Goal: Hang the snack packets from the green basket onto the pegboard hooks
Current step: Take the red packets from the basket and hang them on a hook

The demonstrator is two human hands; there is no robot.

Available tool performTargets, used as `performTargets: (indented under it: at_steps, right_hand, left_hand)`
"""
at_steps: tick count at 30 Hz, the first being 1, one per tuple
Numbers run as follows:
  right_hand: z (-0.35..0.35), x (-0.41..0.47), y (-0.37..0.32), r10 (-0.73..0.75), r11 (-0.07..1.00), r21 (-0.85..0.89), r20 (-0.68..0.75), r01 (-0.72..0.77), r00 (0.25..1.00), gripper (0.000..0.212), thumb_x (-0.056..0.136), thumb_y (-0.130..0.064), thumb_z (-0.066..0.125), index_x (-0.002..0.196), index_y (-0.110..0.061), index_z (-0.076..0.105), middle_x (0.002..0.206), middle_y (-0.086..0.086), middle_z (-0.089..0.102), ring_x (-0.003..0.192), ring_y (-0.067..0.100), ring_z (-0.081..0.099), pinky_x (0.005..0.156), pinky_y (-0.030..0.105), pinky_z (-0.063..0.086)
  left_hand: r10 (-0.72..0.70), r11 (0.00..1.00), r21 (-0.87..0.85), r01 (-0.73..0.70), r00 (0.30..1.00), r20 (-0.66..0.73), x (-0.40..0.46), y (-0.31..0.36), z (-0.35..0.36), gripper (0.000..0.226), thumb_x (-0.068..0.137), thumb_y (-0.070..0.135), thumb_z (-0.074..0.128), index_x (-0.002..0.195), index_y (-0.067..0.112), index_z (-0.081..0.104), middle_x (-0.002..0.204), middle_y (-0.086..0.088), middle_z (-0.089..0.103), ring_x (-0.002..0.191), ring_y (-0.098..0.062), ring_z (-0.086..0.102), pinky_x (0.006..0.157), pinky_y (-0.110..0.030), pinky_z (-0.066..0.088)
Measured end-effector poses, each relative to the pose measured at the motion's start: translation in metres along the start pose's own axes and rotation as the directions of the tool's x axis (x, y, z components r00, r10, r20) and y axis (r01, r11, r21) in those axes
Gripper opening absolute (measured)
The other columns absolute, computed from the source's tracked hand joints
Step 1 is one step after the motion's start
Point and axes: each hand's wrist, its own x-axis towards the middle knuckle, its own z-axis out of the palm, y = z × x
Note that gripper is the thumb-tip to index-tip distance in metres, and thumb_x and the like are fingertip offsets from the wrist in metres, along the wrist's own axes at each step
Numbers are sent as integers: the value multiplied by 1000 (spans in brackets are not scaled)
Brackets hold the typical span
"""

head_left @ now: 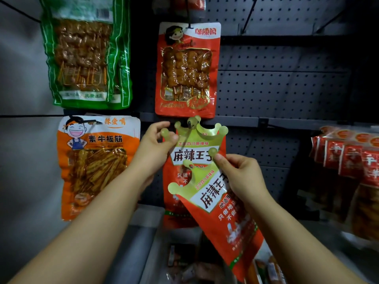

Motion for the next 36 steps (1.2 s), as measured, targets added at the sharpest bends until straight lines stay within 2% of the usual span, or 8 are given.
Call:
performTargets:
  at_steps: [6, 13, 17, 21, 26, 29, 32, 36]
  right_hand:
    - [6, 39, 12, 53, 987, -143, -105, -68, 993, 33, 83, -55, 62, 82, -24, 73, 72, -3, 75, 70, 20, 73, 77, 48, 58]
    - [14, 75, 26, 69, 962, -245, -192, -116, 979, 38, 83, -58, 60, 85, -22, 73, 78, -1, 75, 77, 23, 72, 81, 48, 56]
    - [18, 89, 26, 34, 925, -362, -231, -118, 972, 42, 84, -59, 57, 77, -19, 70, 75, -1, 73, 73, 20, 70, 78, 45, 57]
    - [16, 89, 26, 0, 885, -443, -307, -143, 952, 37, 84, -56, 59, 89, -20, 67, 90, 1, 71, 83, 21, 66, 77, 42, 55]
    - [9, 70, 25, -50, 934, -349, -344, -79, 938, 48, 84, -58, 58, 72, -12, 66, 72, 5, 70, 72, 25, 67, 75, 47, 55]
    - [8, 57, 23, -99, 963, -270, -391, -12, 915, 44, 84, -57, 57, 68, -16, 64, 66, 0, 68, 70, 21, 66, 76, 48, 55]
    - [12, 42, 24, -131, 978, -200, -407, 51, 904, 36, 87, -53, 56, 67, -23, 61, 65, -4, 67, 69, 17, 66, 78, 51, 53]
    - [17, 21, 21, -202, 978, -133, -436, 159, 877, 34, 89, -49, 55, 69, -22, 61, 63, -4, 65, 65, 13, 62, 71, 46, 54]
  left_hand:
    - [-60, 998, 40, 58, 997, 51, 26, -31, 9, 16, 85, 10, 66, 98, 16, 59, 98, -1, 72, 86, -8, 68, 63, -14, 50]
    - [-23, 976, 217, 27, 1000, -18, 67, -51, 24, 16, 81, 12, 70, 81, 22, 58, 90, 0, 71, 88, -17, 68, 80, -36, 55]
    - [-23, 944, 328, 41, 998, -61, 84, -57, 30, 14, 79, 16, 72, 85, 17, 59, 94, -7, 71, 89, -23, 68, 82, -42, 55]
    - [-4, 930, 365, 39, 995, -96, 91, -61, 32, 22, 79, 19, 73, 96, 11, 61, 94, -7, 71, 89, -25, 67, 78, -37, 55]
    - [-16, 965, 260, 41, 995, -97, 80, -60, 27, 36, 82, 22, 71, 113, 13, 55, 117, -7, 61, 104, -21, 61, 91, -41, 51]
    - [112, 957, 280, -78, 988, -109, 58, -54, 21, 39, 84, 29, 67, 118, 22, 49, 130, -3, 47, 113, -13, 51, 93, -29, 45]
    - [180, 963, 219, -155, 979, -99, 29, -42, 18, 31, 87, 36, 62, 112, 35, 45, 128, 4, 45, 112, -6, 48, 80, -13, 39]
    - [113, 988, 105, -110, 993, -27, 0, -25, 19, 21, 83, 36, 66, 101, 29, 57, 109, 7, 62, 100, -3, 59, 75, -12, 47]
